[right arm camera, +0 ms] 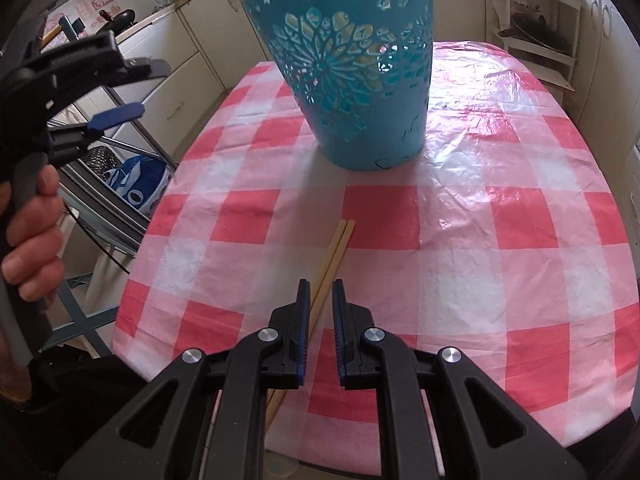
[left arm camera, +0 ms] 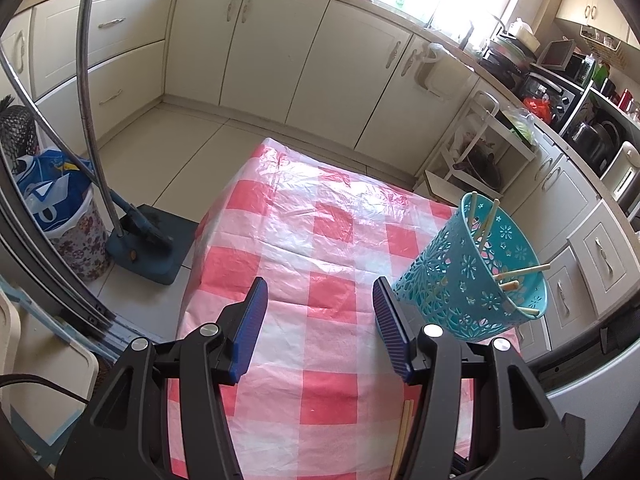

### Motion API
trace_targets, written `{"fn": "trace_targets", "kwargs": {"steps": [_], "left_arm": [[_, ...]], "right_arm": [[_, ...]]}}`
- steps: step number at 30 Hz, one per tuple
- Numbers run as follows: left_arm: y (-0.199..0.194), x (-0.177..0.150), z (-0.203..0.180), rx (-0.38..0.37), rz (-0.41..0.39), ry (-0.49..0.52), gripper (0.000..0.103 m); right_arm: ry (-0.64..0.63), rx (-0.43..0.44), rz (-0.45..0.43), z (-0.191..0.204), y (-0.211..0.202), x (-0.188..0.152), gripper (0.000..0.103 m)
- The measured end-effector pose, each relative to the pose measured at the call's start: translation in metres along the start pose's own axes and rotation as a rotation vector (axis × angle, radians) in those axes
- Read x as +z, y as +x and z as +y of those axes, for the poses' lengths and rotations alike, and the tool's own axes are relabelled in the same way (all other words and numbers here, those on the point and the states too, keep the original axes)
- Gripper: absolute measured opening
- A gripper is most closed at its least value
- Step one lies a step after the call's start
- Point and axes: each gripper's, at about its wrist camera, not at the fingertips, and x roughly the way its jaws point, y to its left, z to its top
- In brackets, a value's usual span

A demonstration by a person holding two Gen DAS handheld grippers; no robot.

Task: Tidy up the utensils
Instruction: 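Move the right tool back to the loose chopsticks and close on one, then lower the chopstick into the teal holder and open the right tool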

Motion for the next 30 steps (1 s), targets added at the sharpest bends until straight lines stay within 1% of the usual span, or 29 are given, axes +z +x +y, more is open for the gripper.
{"fn": "trace_targets", "kwargs": {"steps": [7, 11, 13, 15, 17, 19, 20, 21, 23, 27, 29, 30], "left_arm": [[-0.003, 0.002, 0.004, -0.003, -0.001, -0.004, 0.052], [-0.002, 0.002, 0.003, -0.003, -0.002, -0.005, 0.052], [-0.003, 0.001, 0.003, -0.003, -0.002, -0.005, 0.052], [-0.002, 0.002, 0.003, -0.003, -0.001, -0.005, 0.052], [-0.003, 0.002, 0.004, -0.004, -0.002, -0.006, 0.052], [-0.004, 0.003, 0.005, -0.005, -0.005, -0.008, 0.052], [-0.005, 0.004, 0.005, -0.006, -0.005, -0.009, 0.052], [-0.006, 0.004, 0.005, -0.007, -0.006, -0.009, 0.052], [-0.006, 0.004, 0.005, -0.006, -0.005, -0.007, 0.052], [-0.006, 0.004, 0.005, -0.004, -0.005, -0.012, 0.052], [-0.006, 0.004, 0.005, -0.004, -0.004, -0.013, 0.052], [-0.006, 0.004, 0.005, -0.004, -0.003, -0.011, 0.052]], "right_arm": [[0.0, -0.026, 0.023, 0.0, 0.015, -0.003, 0.012], [-0.024, -0.04, 0.023, 0.006, 0.021, -0.001, 0.012], [-0.057, -0.066, 0.026, 0.011, 0.025, 0.0, 0.01], [-0.119, -0.107, 0.024, 0.018, 0.026, -0.001, 0.009], [-0.157, -0.125, 0.027, 0.021, 0.025, -0.002, 0.01], [-0.168, -0.126, 0.035, 0.018, 0.025, -0.001, 0.01], [-0.167, -0.122, 0.038, 0.015, 0.024, -0.001, 0.009], [-0.164, -0.118, 0.041, 0.013, 0.023, 0.0, 0.006], [-0.135, -0.094, 0.044, 0.006, 0.018, 0.002, 0.005], [-0.07, -0.013, -0.006, -0.008, -0.021, 0.011, 0.005], [-0.037, 0.037, -0.031, -0.011, -0.039, 0.019, 0.005], [-0.016, 0.077, -0.054, -0.013, -0.054, 0.025, 0.005]]}}
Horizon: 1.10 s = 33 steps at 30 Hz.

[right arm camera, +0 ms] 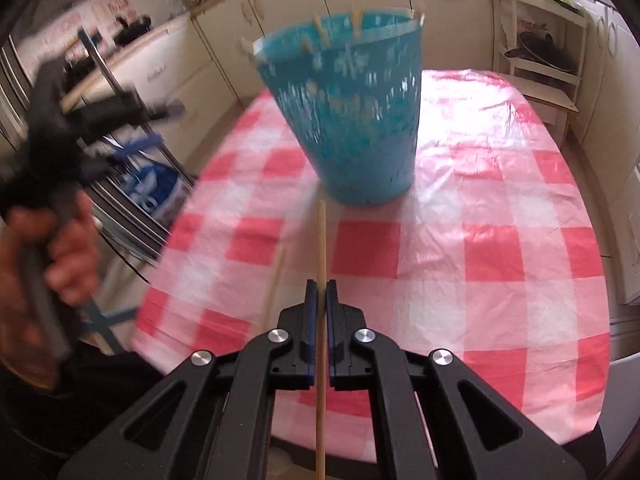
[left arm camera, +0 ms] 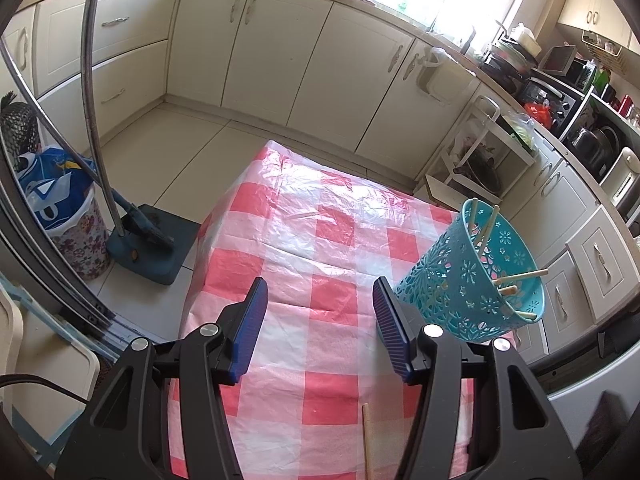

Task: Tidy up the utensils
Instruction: 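Lower the chopstick into the teal holder and open the right tool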

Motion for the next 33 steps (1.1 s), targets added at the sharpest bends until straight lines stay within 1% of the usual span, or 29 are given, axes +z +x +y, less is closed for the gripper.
{"fn": "trace_targets", "kwargs": {"steps": [2, 3, 4, 6, 7, 10, 12, 13, 16, 18, 19, 21, 23, 25, 29, 33], "left_arm": [[0.0, 0.0, 0.0, 0.002, 0.001, 0.003, 0.052], [0.001, 0.0, 0.0, 0.001, 0.001, 0.001, 0.052], [0.001, 0.0, 0.0, 0.002, 0.001, 0.0, 0.052], [0.001, 0.0, 0.0, 0.002, 0.002, 0.0, 0.052], [0.001, 0.0, 0.0, 0.001, 0.002, 0.001, 0.052], [0.001, 0.001, 0.001, 0.001, 0.003, 0.001, 0.052], [0.001, 0.0, 0.0, 0.002, 0.001, 0.001, 0.052], [0.001, 0.0, 0.0, 0.002, 0.0, 0.0, 0.052], [0.002, 0.0, 0.0, 0.006, -0.006, 0.006, 0.052], [0.002, 0.0, -0.001, 0.009, -0.008, 0.01, 0.052], [0.002, 0.0, -0.002, 0.01, -0.01, 0.013, 0.052], [0.001, 0.0, -0.002, 0.012, -0.012, 0.018, 0.052], [0.001, 0.0, -0.003, 0.012, -0.011, 0.021, 0.052], [0.001, 0.001, -0.003, 0.009, -0.009, 0.021, 0.052], [0.0, 0.001, -0.004, 0.007, -0.009, 0.023, 0.052], [0.001, 0.0, -0.004, 0.009, -0.004, 0.029, 0.052]], "right_arm": [[0.028, 0.066, -0.051, 0.001, -0.024, 0.014, 0.005], [0.031, 0.083, -0.078, 0.004, -0.034, 0.02, 0.005], [0.027, 0.099, -0.131, 0.007, -0.051, 0.033, 0.005], [0.02, 0.112, -0.206, 0.012, -0.069, 0.051, 0.005], [0.014, 0.112, -0.261, 0.016, -0.079, 0.065, 0.005], [-0.006, 0.076, -0.394, 0.025, -0.09, 0.101, 0.005], [-0.013, 0.043, -0.484, 0.03, -0.088, 0.128, 0.005], [-0.015, 0.025, -0.515, 0.031, -0.085, 0.136, 0.005], [-0.049, -0.075, -0.622, 0.036, -0.07, 0.161, 0.005], [-0.066, -0.136, -0.661, 0.039, -0.057, 0.169, 0.005], [-0.074, -0.183, -0.68, 0.038, -0.045, 0.173, 0.005], [-0.074, -0.221, -0.676, 0.032, -0.028, 0.176, 0.005], [-0.07, -0.243, -0.631, 0.027, -0.006, 0.176, 0.005], [-0.083, -0.24, -0.59, 0.026, 0.007, 0.172, 0.005], [-0.112, -0.219, -0.551, 0.022, 0.01, 0.15, 0.005], [-0.111, -0.185, -0.524, 0.018, -0.004, 0.13, 0.006]]}}
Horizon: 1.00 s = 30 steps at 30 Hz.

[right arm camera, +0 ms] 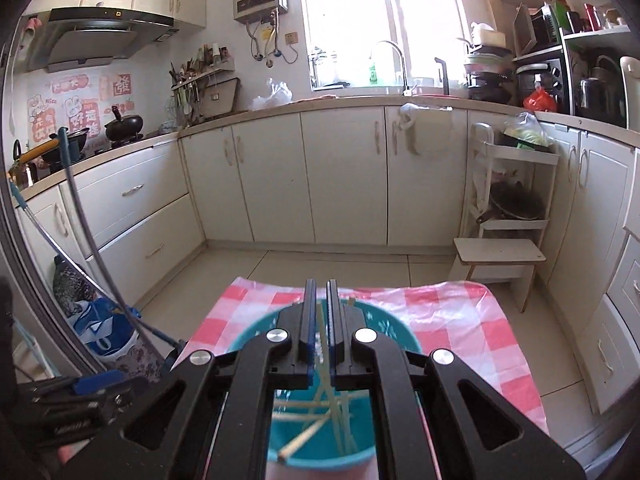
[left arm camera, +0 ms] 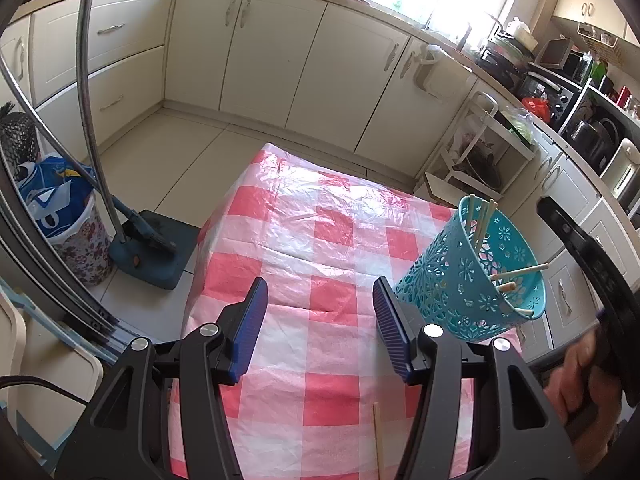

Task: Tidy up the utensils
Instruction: 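Lower the chopstick into the teal holder and open the right tool, then move the left tool to the last wooden chopstick and close on it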

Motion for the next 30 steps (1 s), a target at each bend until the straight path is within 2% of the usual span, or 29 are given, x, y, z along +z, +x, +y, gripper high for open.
{"fn": "trace_targets", "kwargs": {"steps": [4, 9, 14, 21, 26, 30], "left_arm": [[0.002, -0.001, -0.001, 0.003, 0.005, 0.005, 0.052], [0.003, -0.003, -0.005, 0.007, 0.008, 0.019, 0.052], [0.005, -0.007, -0.009, 0.011, 0.017, 0.04, 0.052], [0.009, -0.017, -0.015, 0.018, 0.047, 0.081, 0.053], [0.016, -0.046, -0.03, -0.017, 0.132, 0.152, 0.055], [0.029, -0.078, -0.043, 0.02, 0.2, 0.262, 0.055]], "right_arm": [[0.008, 0.026, 0.012, -0.007, -0.026, -0.008, 0.016], [0.051, 0.056, 0.081, -0.022, -0.053, -0.026, 0.017], [0.076, 0.073, 0.194, -0.028, -0.069, -0.069, 0.018], [0.146, 0.023, 0.291, -0.057, -0.095, -0.114, 0.02], [0.149, 0.027, 0.345, -0.068, -0.112, -0.135, 0.02], [0.128, 0.102, 0.424, -0.047, -0.107, -0.157, 0.02]]}}
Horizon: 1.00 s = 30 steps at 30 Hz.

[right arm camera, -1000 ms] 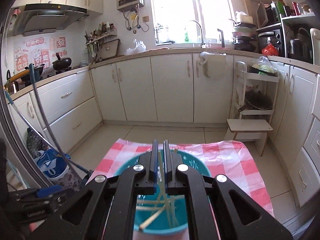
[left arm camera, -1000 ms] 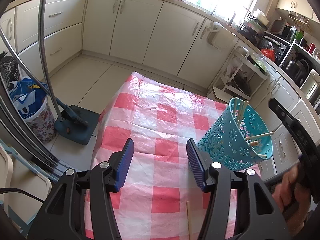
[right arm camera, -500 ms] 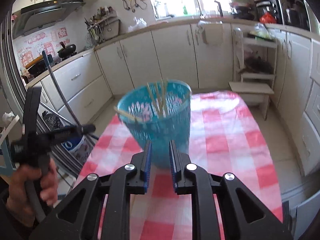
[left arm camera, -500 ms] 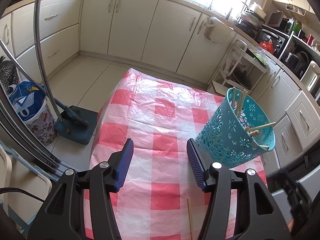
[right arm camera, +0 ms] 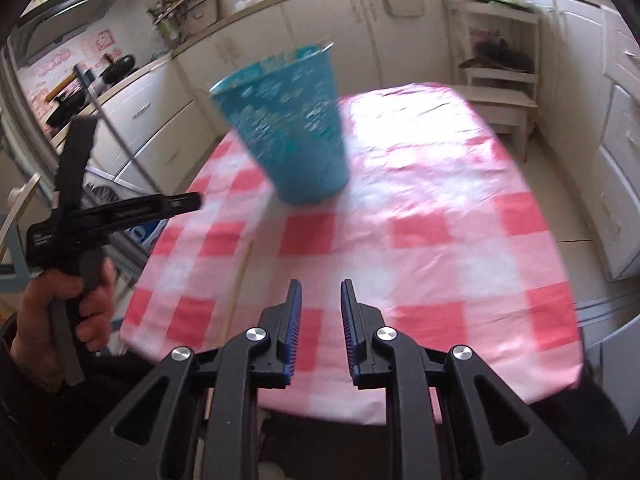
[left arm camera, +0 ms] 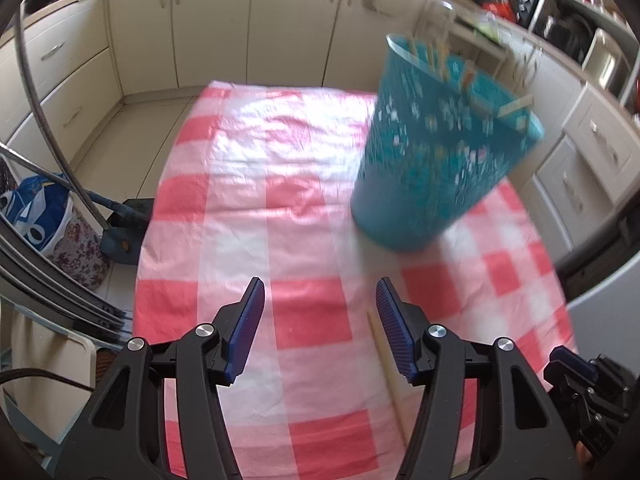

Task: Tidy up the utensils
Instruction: 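Move the left tool to the last wooden chopstick and close on it, then lift the chopstick with the left tool and lower it into the teal holder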

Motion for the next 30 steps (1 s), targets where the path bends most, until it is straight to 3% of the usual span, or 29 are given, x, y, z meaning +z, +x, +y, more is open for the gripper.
{"fn": "trace_targets", "kwargs": {"steps": [7, 11, 18, 19, 21, 24, 27, 30], "left_arm": [[0.024, -0.025, -0.024, -0.005, 0.097, 0.079, 0.055], [0.038, -0.041, -0.046, 0.084, 0.146, 0.156, 0.056], [0.034, -0.049, -0.059, 0.138, 0.085, 0.211, 0.058], [0.033, -0.049, -0.06, 0.136, 0.075, 0.22, 0.056], [0.031, -0.052, -0.07, 0.094, 0.068, 0.245, 0.031], [0.029, -0.054, -0.08, 0.04, 0.075, 0.27, 0.009], [0.032, -0.052, -0.08, -0.012, 0.084, 0.261, 0.007], [0.037, -0.048, -0.079, -0.088, 0.094, 0.235, 0.005]], "right_arm": [[-0.037, 0.015, 0.024, 0.008, -0.001, -0.009, 0.021], [-0.001, -0.021, 0.037, -0.012, -0.008, -0.02, 0.021], [0.092, -0.049, -0.015, -0.061, -0.038, -0.016, 0.021], [0.11, -0.058, -0.036, -0.072, -0.046, -0.012, 0.022], [0.137, -0.073, -0.07, -0.089, -0.059, -0.004, 0.022], [0.167, -0.138, -0.133, -0.121, -0.087, 0.007, 0.022], [0.19, -0.261, -0.18, -0.165, -0.119, 0.01, 0.023], [0.245, -0.416, -0.151, -0.222, -0.134, -0.011, 0.027]]}}
